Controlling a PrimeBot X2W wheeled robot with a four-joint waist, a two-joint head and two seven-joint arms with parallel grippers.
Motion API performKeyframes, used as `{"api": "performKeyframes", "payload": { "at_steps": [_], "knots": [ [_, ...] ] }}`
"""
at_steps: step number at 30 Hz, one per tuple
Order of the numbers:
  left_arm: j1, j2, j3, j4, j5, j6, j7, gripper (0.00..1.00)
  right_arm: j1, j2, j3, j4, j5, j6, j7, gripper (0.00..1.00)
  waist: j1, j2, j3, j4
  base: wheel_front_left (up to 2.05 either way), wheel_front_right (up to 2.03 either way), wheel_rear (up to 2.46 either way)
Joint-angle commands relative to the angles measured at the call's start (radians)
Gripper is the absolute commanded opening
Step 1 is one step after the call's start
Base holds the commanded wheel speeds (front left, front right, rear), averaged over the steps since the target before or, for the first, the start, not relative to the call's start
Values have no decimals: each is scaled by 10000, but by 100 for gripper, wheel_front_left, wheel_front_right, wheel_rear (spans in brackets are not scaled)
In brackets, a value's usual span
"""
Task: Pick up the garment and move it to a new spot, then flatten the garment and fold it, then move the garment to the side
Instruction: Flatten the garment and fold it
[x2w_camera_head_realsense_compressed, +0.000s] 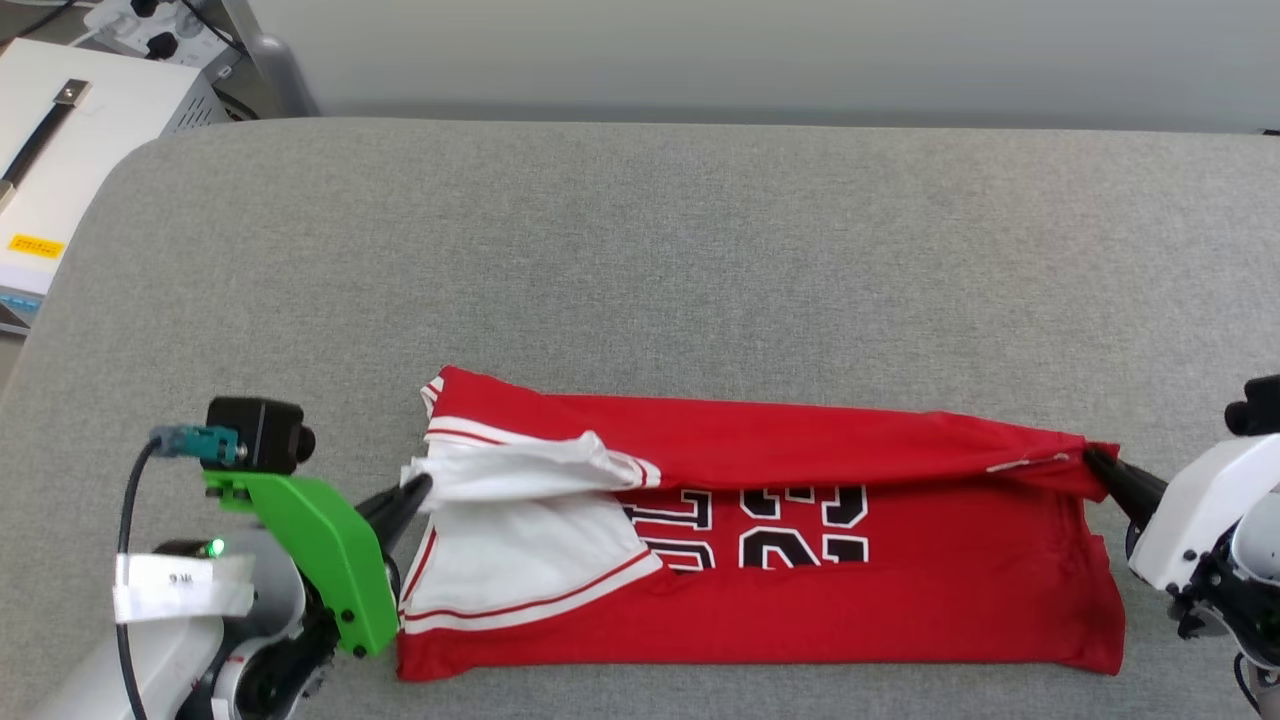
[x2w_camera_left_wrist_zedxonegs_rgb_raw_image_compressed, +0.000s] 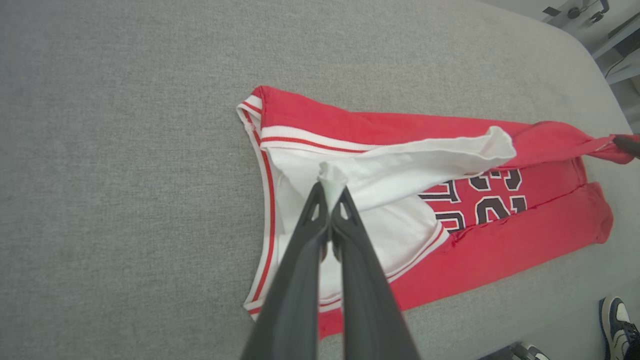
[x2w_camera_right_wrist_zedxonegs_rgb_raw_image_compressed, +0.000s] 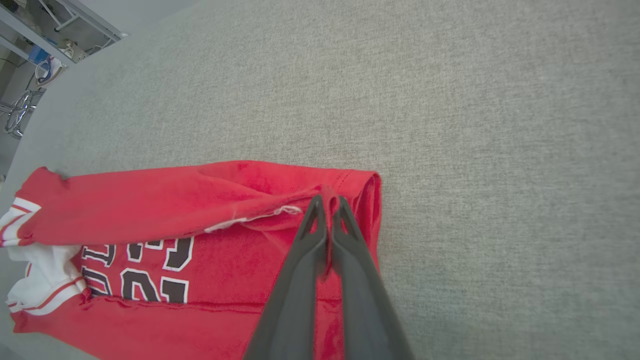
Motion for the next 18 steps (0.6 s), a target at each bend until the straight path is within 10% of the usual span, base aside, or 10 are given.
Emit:
{"api": "performKeyframes", "payload": {
  "at_steps": [1, 18],
  "knots": [
    [399, 44, 6, -34, -161, 56, -94, 0, 280, -87, 41, -157, 98, -6, 94, 0, 0, 0, -145, -13, 0, 0, 0],
    [1203, -157, -806, 1287, 50, -367, -181, 0, 1299, -762, 943, -765, -256, -6, 234, 0, 0, 0, -254, 32, 0, 0, 0]
  ]
}}
